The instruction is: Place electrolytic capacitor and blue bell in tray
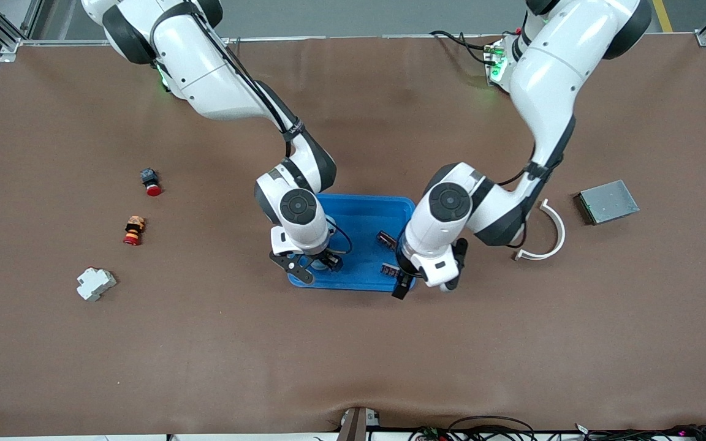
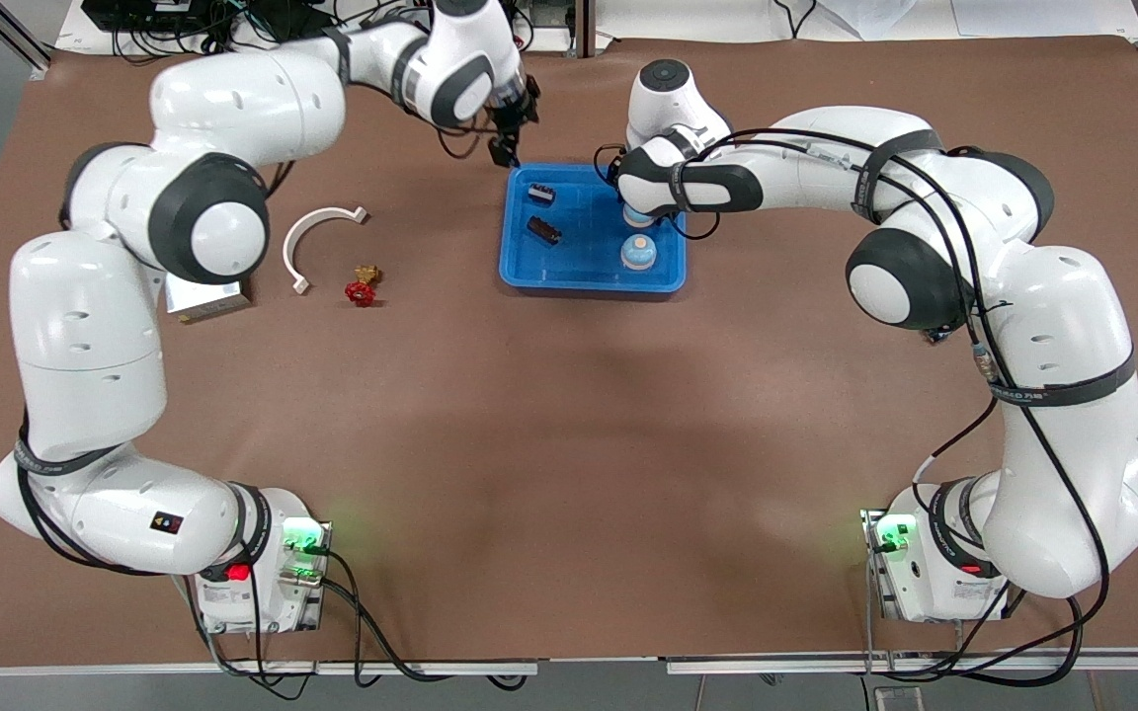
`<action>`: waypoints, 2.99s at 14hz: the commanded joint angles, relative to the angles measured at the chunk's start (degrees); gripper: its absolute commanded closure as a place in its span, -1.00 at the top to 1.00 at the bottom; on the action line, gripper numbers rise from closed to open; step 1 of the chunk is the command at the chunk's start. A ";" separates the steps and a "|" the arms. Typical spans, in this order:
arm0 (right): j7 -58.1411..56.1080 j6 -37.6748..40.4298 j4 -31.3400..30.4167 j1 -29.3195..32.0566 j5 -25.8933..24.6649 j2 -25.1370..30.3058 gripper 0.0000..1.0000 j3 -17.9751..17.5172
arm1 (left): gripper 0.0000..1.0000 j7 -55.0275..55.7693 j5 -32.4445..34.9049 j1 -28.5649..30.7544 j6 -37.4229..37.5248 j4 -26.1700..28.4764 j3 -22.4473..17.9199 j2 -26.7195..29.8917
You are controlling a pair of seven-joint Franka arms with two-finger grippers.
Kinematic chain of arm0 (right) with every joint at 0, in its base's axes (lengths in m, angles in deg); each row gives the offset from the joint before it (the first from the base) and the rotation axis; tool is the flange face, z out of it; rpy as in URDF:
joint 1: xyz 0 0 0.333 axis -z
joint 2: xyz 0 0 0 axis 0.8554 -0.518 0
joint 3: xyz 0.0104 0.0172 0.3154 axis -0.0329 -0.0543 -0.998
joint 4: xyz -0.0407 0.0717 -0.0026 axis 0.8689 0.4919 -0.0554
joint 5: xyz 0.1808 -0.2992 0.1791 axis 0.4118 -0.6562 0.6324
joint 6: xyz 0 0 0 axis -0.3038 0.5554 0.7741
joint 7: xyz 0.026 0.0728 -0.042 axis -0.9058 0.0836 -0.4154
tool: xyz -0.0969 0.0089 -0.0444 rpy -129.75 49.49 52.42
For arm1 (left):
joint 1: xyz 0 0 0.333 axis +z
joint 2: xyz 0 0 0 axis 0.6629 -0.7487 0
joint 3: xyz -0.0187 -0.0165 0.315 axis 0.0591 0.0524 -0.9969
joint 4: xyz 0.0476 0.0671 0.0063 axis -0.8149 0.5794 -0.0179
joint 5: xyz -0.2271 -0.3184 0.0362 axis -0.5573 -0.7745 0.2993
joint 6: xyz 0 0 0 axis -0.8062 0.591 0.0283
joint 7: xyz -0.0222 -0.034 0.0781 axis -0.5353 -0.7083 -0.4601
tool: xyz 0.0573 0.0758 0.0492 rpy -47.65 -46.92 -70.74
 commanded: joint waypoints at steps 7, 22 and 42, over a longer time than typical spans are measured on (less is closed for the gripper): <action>-1.82 11.56 8.04 0.30 0.07 0.53 1.00 -0.50 | 1.00 -23.47 0.29 9.24 15.08 1.59 0.20 14.08; -44.86 34.32 9.71 17.60 0.25 12.83 1.00 -0.15 | 1.00 -68.32 -6.74 26.30 38.01 1.42 0.47 30.17; -72.14 44.25 -0.92 34.57 0.08 37.97 1.00 3.28 | 1.00 -96.64 -14.65 15.23 52.18 3.79 -20.54 43.27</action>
